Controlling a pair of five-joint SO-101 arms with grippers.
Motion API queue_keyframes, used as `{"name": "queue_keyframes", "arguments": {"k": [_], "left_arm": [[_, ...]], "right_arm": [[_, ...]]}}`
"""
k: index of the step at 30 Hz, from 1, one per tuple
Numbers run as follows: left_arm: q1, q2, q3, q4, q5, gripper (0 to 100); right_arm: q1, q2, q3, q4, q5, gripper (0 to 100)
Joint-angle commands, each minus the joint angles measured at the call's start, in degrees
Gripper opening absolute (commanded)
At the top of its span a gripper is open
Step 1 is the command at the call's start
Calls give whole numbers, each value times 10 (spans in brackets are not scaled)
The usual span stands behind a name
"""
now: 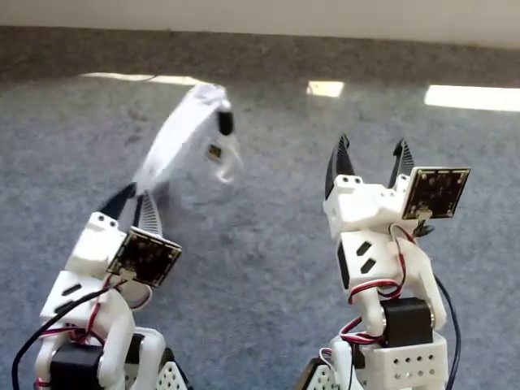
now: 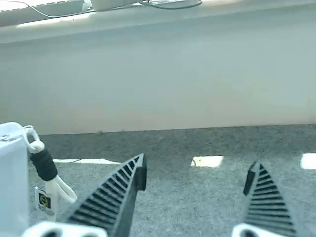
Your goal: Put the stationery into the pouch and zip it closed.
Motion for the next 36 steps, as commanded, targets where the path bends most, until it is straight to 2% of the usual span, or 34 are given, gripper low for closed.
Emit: {"name": "queue_keyframes", "arguments": {"k": [1,5,10,13,15,18,23,27,30,36], "left_arm": [[-22,-11,-7,-25,-8,5],[-15,-11,0,-22,-6,5],[26,-11,32,-21,-6,21],[48,-11,42,4,-4,133],[54,-11,40,19,22,204],[56,-11,33,30,47,245],[57,-11,-7,92,51,257],[57,-11,-74,155,92,256],[57,-11,-125,193,96,256],[53,-11,-183,222,107,252]], "right_arm": [[1,-3,-50,40,-4,292],[0,-3,-87,108,-4,292],[0,-3,-118,185,-3,292],[0,-3,-120,220,-3,292],[0,-3,-116,242,-2,292],[-18,-3,-116,270,-2,292],[-34,-3,-114,310,-2,292],[-34,-3,-114,342,-2,292],[-34,-3,-114,365,-3,292],[-33,-3,-113,395,-3,292]]}}
